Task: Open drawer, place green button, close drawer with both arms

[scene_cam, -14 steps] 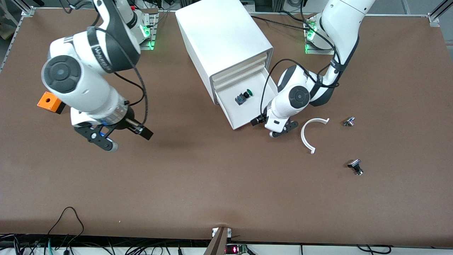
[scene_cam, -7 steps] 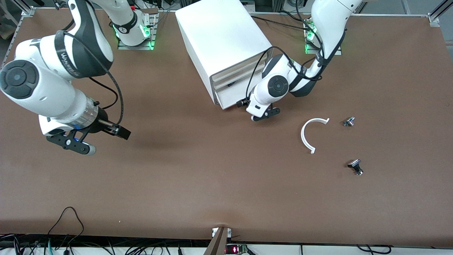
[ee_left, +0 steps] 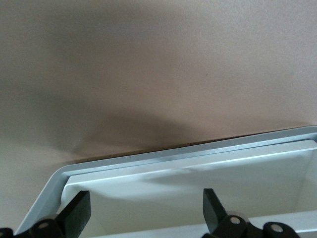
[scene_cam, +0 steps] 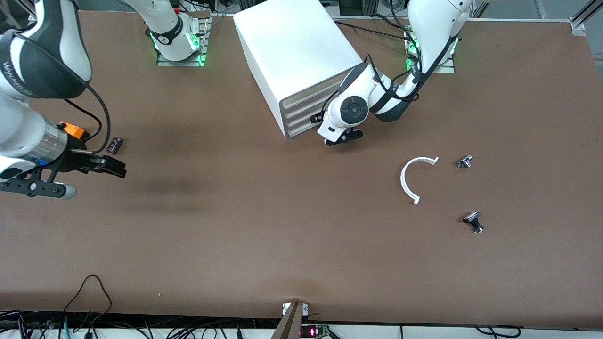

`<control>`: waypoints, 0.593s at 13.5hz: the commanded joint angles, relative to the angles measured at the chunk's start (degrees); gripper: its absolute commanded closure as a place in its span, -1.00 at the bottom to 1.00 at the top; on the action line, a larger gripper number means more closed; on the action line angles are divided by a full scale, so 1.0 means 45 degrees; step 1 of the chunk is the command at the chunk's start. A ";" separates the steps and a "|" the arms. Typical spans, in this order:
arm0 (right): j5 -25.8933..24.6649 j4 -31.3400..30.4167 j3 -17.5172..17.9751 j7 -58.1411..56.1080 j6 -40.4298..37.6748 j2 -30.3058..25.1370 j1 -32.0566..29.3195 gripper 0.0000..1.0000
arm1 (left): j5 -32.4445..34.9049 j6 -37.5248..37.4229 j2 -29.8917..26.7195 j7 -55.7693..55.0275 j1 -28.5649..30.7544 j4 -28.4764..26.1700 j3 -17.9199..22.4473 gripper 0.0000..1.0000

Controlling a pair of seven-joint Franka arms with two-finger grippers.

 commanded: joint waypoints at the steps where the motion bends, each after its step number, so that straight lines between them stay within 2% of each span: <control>1: -0.0014 0.0123 -0.0143 -0.0521 -0.1697 -0.0464 -0.0377 -1.00 | -0.0256 -0.0228 -0.0679 0.0219 0.0520 0.0135 0.0548 -1.00; 3: -0.0013 0.0617 -0.0380 -0.2288 -0.2200 -0.0424 -0.0672 -1.00 | -0.0255 -0.0247 -0.0972 0.1383 0.0971 0.0857 0.1526 -1.00; 5: 0.0025 0.0637 -0.0478 -0.2885 -0.2240 -0.0424 -0.0848 -1.00 | 0.0036 -0.0248 -0.1595 0.2325 0.1439 0.0997 0.1976 -1.00; 8: 0.0083 0.0637 -0.0925 -0.2768 -0.2648 -0.0522 -0.0849 -1.00 | 0.1906 -0.1218 -0.2980 0.4817 0.2220 0.0997 0.2505 -1.00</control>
